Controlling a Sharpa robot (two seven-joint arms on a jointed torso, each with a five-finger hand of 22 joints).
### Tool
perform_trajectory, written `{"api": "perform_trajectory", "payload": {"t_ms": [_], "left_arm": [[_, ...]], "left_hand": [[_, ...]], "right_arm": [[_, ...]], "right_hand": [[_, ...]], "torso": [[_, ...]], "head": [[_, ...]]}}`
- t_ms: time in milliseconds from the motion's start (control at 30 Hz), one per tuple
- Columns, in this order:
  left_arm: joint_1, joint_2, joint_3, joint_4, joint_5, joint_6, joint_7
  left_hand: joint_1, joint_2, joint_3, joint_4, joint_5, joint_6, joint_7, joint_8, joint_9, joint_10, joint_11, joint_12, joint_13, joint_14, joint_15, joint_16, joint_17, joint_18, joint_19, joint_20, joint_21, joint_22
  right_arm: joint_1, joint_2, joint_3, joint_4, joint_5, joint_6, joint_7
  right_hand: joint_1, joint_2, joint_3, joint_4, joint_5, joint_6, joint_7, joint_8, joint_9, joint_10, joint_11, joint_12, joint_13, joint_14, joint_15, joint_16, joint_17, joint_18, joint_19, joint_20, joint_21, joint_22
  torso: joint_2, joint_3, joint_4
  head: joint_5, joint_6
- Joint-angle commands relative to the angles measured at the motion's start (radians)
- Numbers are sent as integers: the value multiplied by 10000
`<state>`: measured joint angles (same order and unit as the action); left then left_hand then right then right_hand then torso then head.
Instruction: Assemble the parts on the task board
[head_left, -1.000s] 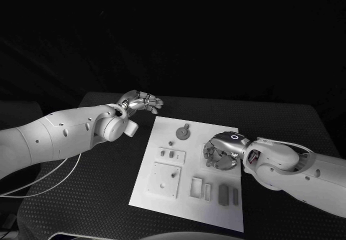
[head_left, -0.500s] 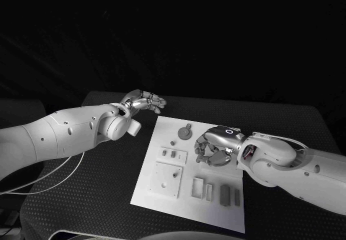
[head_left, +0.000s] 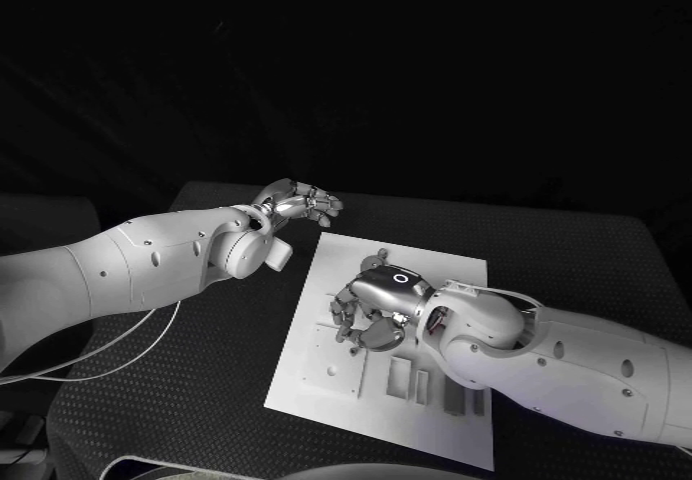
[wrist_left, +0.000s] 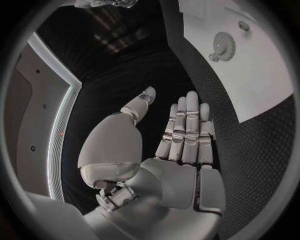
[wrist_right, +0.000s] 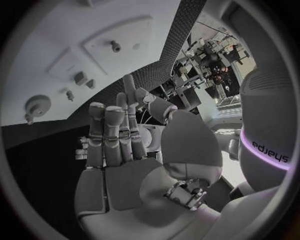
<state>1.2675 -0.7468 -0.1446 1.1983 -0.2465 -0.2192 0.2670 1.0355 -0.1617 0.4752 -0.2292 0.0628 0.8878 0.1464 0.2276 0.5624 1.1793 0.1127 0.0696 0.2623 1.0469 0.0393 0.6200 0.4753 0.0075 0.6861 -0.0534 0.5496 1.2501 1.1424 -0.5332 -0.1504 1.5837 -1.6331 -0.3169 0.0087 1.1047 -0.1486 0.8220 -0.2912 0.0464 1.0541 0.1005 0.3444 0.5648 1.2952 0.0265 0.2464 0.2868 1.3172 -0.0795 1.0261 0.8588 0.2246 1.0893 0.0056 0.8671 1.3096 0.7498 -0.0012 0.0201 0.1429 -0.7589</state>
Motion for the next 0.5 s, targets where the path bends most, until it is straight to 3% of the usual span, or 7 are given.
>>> {"api": "perform_trajectory", "payload": {"t_ms": [33, 300, 500], "left_arm": [[14, 52, 9, 5, 77, 71, 120], [15, 93, 9, 29, 77, 65, 121], [15, 85, 9, 35, 77, 76, 120]], "left_hand": [[-3, 98, -6, 50, 9, -25, 15, 61, -15, -1, 53, -3, -11, 38, 55, -57, 18, -75, 79, 12, -56, 10], [1, 98, -6, 49, 10, -24, 15, 64, -16, 3, 51, 0, -14, 39, 55, -64, 28, -75, 79, 13, -62, 13], [2, 97, -7, 49, 9, -24, 14, 66, -17, 5, 50, 1, -16, 40, 55, -68, 33, -75, 78, 13, -65, 15]], "right_arm": [[-161, 254, -17, -83, -359, -46, -24], [-561, 791, -266, -543, -760, 101, -45], [-701, 903, -319, -652, -874, 149, -50]], "right_hand": [[382, 357, -59, -3, 21, 12, -25, 48, 21, -7, -46, 61, 607, -64, -96, 64, 15, 372, -27, -43, 34, 145], [399, 351, -51, -6, 21, 7, -25, 47, 30, -13, -46, 61, 620, -67, -97, 66, 16, 372, -27, -45, 37, 144], [405, 350, -47, -4, 21, 5, -25, 46, 35, -16, -46, 61, 627, -67, -97, 67, 17, 372, -26, -46, 39, 143]], "torso": [[4, -7, 7], [17, 2, 5], [19, 18, 0]], "head": [[66, -12], [148, -58], [203, -112]]}}
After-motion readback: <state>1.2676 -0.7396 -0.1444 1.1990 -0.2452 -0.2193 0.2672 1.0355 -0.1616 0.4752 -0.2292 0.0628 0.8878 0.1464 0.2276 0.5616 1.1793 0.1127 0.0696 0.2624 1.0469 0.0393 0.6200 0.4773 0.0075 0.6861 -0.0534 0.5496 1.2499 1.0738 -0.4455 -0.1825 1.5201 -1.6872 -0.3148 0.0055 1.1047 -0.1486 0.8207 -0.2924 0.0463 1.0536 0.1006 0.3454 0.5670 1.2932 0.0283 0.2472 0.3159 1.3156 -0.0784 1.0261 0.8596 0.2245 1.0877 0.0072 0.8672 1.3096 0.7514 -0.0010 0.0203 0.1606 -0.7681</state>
